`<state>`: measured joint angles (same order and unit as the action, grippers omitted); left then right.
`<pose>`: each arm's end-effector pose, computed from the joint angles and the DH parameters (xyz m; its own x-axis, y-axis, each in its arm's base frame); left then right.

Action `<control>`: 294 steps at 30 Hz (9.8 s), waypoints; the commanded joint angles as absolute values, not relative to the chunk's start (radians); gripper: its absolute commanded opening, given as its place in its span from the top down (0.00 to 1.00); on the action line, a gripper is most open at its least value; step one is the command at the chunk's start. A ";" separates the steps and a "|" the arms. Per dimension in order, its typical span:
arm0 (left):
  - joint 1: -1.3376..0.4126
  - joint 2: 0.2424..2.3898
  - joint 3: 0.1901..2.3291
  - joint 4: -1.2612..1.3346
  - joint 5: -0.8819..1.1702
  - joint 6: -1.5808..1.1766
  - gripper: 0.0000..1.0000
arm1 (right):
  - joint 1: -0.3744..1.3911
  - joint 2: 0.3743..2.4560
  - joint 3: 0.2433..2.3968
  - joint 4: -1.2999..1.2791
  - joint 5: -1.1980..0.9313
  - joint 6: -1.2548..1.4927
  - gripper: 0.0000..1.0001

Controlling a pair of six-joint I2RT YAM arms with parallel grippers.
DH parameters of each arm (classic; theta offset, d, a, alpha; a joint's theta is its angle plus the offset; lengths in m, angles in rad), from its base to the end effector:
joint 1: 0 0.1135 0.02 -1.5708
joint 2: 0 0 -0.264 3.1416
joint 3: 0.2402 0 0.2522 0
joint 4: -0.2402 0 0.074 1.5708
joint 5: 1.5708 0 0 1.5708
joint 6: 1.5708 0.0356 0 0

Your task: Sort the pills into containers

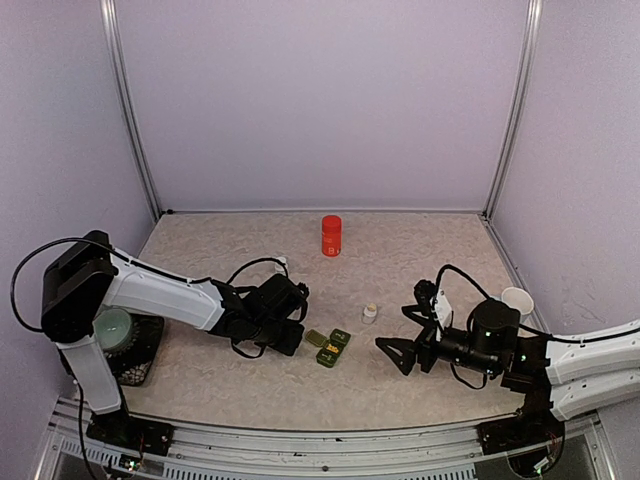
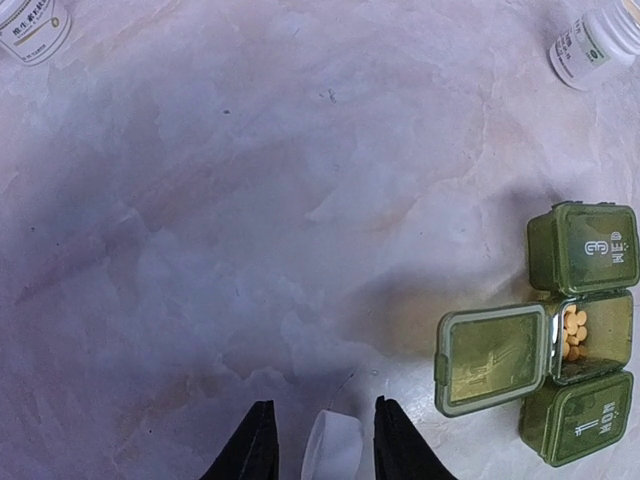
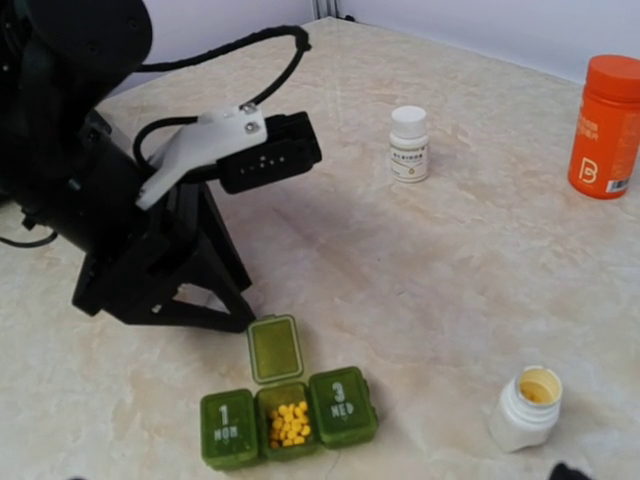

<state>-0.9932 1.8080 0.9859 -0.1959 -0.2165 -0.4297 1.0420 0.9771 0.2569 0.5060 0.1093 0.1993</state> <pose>0.1974 -0.2889 0.1389 -0.7377 0.3867 -0.5535 0.4943 0.8677 -0.0525 0.1057 0.1732 0.1926 -0.2644 -0.0624 -0.9624 -0.7673 0.6181 0.1707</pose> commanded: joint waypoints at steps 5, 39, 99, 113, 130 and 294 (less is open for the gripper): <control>-0.986 1.786 0.978 -0.214 -0.203 -0.448 0.73 | 1.039 0.985 0.267 0.501 0.108 0.190 0.01; -1.066 1.493 0.969 0.012 0.153 -0.679 0.83 | 1.148 1.188 0.401 0.639 0.033 -0.210 0.04; -1.539 2.178 1.631 -0.478 -0.016 0.047 0.32 | 1.284 0.646 0.752 -0.856 0.357 0.867 0.26; -1.573 2.265 1.726 -0.516 -0.032 0.070 0.46 | 1.284 0.587 0.755 -0.881 0.384 0.882 0.26; -1.574 2.276 1.721 -0.502 -0.027 0.072 0.66 | 1.284 0.560 0.757 -0.911 0.405 0.883 0.26; -0.942 1.928 1.743 -0.605 -0.087 -0.207 0.80 | 0.886 1.949 0.514 1.015 0.324 0.184 0.55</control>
<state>-0.9325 1.9438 1.7523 -0.6277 -0.0807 -0.2024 0.8917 1.9461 0.5293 0.9649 0.3359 0.2504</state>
